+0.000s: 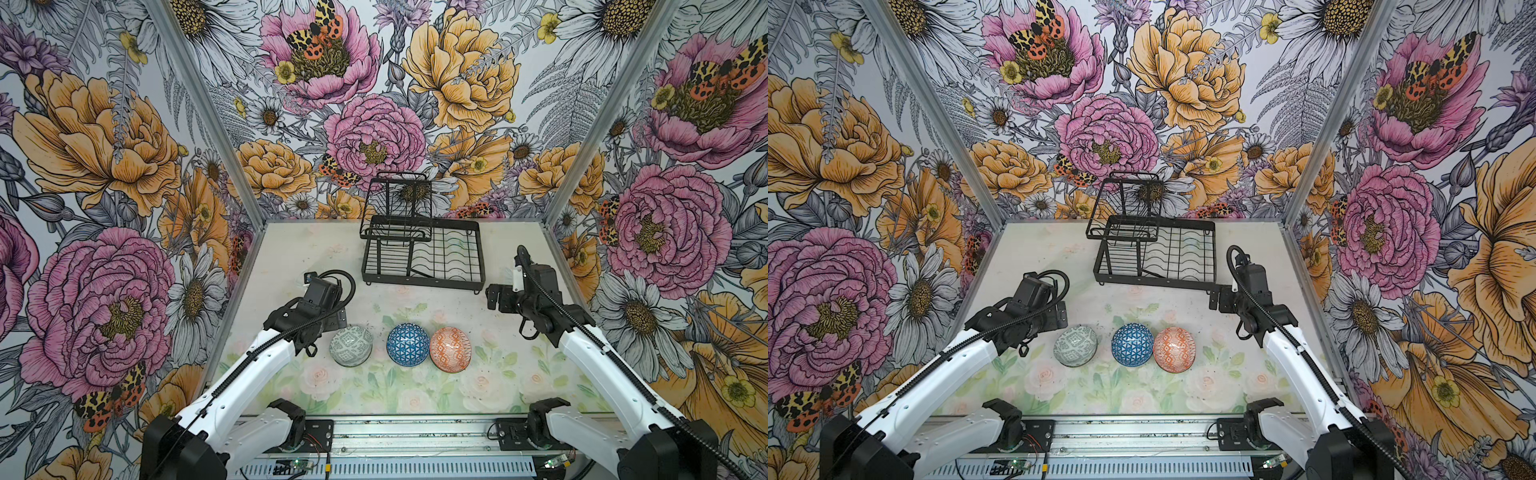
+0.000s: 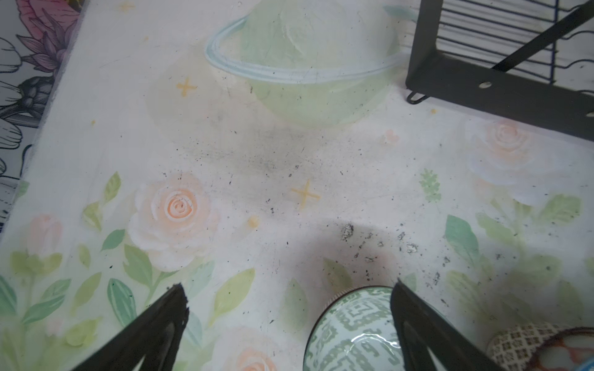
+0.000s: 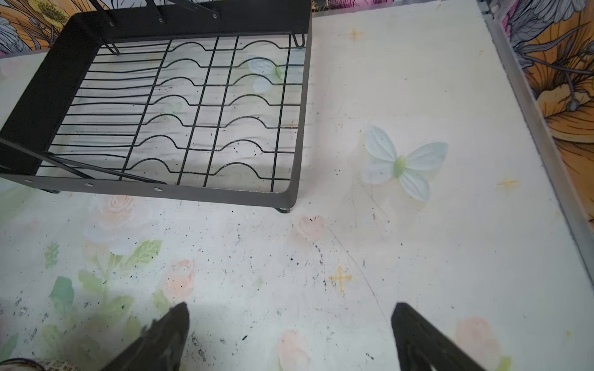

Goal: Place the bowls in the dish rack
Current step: 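Raise the left arm toward the pale green bowl while the right arm lifts, then lower the left gripper onto the rim of the pale green bowl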

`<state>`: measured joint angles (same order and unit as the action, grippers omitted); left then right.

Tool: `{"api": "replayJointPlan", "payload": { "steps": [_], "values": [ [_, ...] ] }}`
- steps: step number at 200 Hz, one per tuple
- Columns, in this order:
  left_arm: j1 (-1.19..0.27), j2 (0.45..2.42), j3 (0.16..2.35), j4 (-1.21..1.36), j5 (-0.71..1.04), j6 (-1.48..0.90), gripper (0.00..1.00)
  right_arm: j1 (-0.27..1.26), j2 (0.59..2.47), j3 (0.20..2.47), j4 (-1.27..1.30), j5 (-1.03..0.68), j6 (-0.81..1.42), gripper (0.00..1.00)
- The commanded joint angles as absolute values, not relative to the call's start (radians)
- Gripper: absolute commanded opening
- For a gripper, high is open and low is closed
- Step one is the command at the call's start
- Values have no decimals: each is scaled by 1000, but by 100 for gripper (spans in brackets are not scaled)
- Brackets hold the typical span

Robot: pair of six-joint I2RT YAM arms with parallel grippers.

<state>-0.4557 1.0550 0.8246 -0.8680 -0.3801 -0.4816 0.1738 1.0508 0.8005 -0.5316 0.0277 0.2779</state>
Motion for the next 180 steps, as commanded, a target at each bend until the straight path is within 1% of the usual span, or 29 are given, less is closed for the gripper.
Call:
{"api": "replayJointPlan", "payload": {
  "steps": [1,37,57,94,112,136,162,180],
  "values": [
    [-488,1085,823,-926,-448,-538,99,183,1057,839,-535,16,268,99],
    [-504,1105,811,-924,-378,-534,98,183,1078,843,-535,20,259,99],
    [-515,1118,808,-922,-319,-526,93,183,1085,847,-535,20,259,100],
    [-552,1181,811,-923,-316,-532,73,183,1071,839,-537,23,261,99],
    [-569,1218,808,-921,-303,-542,67,183,1067,838,-537,25,261,99],
    [-596,1249,804,-922,-286,-549,61,184,1072,839,-537,23,259,99],
    [-612,1261,800,-921,-271,-559,49,184,1077,839,-537,22,257,99],
    [-620,1273,798,-922,-267,-564,44,184,1078,839,-537,24,256,99]
  ]
}}
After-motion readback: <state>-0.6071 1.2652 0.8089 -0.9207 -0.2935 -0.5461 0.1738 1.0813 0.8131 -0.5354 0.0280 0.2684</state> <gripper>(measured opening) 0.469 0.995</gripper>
